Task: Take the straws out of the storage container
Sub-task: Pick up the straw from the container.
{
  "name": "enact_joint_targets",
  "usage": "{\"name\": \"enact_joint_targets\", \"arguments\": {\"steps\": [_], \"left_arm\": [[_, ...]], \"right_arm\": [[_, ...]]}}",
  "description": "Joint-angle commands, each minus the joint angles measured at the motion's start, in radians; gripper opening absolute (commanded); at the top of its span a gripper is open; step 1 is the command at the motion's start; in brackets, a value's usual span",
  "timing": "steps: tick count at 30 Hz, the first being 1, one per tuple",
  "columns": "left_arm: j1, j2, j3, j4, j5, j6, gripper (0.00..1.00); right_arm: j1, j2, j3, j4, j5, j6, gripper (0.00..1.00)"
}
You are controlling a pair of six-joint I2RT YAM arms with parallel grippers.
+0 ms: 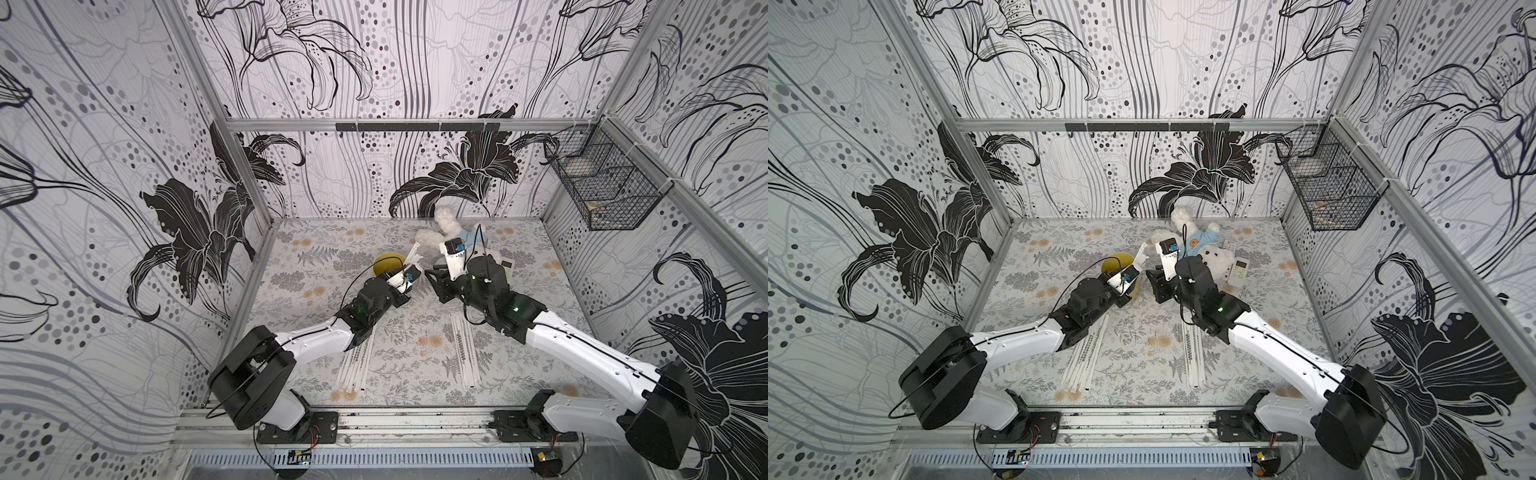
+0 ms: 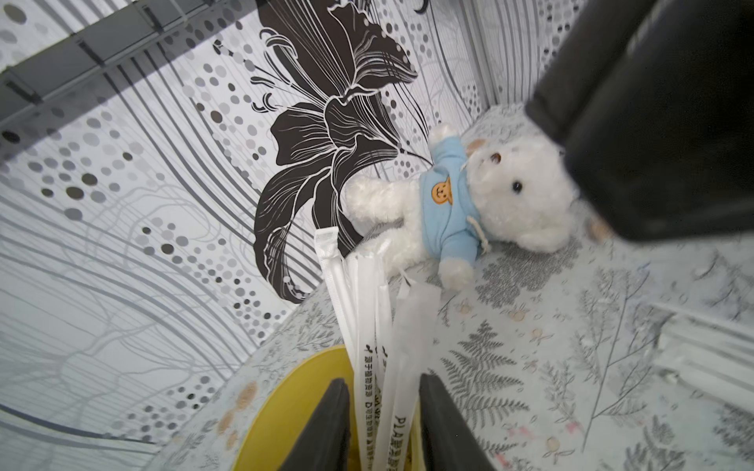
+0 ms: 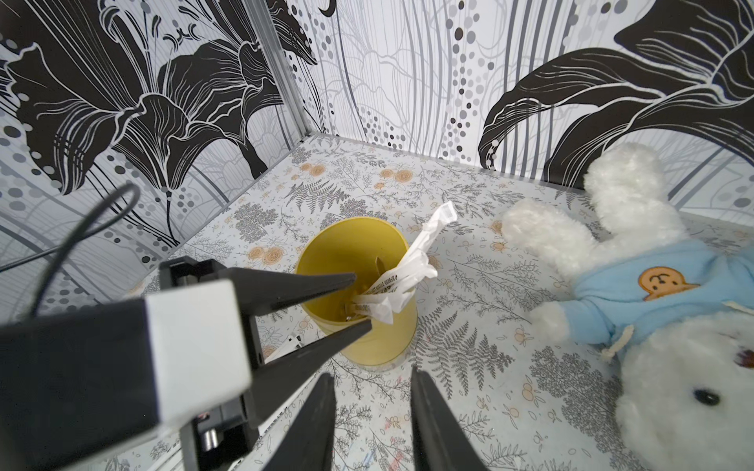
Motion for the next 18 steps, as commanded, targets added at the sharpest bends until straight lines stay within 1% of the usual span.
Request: {"name": "enact_joint_targets", "arguments": {"steps": [1,5,8,13,16,18], "left_arm": [[0.008,0.023,0.031,-0.015,0.027,0.007,0.41],[0.008,0.049,0.044,-0.006,0.0,0.005,0.41],[0.01,0.056,0.046,0.012,-0.021,0.004,0.36],[0.01,0.046,0.039,0.021,-0.03,0.012,0.16],[0.01,0.03,0.032,0.022,-0.025,0.012,0.07],[0.009,0.017,0.029,0.02,-0.021,0.015,0.05]], "right_arm": [[-0.004,-0.027,-0.026,0.018,-0.006,-0.014,0.35],[-0.004,-0.039,-0.03,0.011,-0.002,-0.016,0.35],[-0.004,-0.04,-0.033,0.01,0.0,-0.017,0.35],[-0.004,-0.036,-0.035,0.014,0.0,-0.016,0.35],[-0.004,-0.035,-0.036,0.019,0.0,-0.016,0.35],[-0.004,-0.032,-0.035,0.021,0.0,-0.016,0.35]]}}
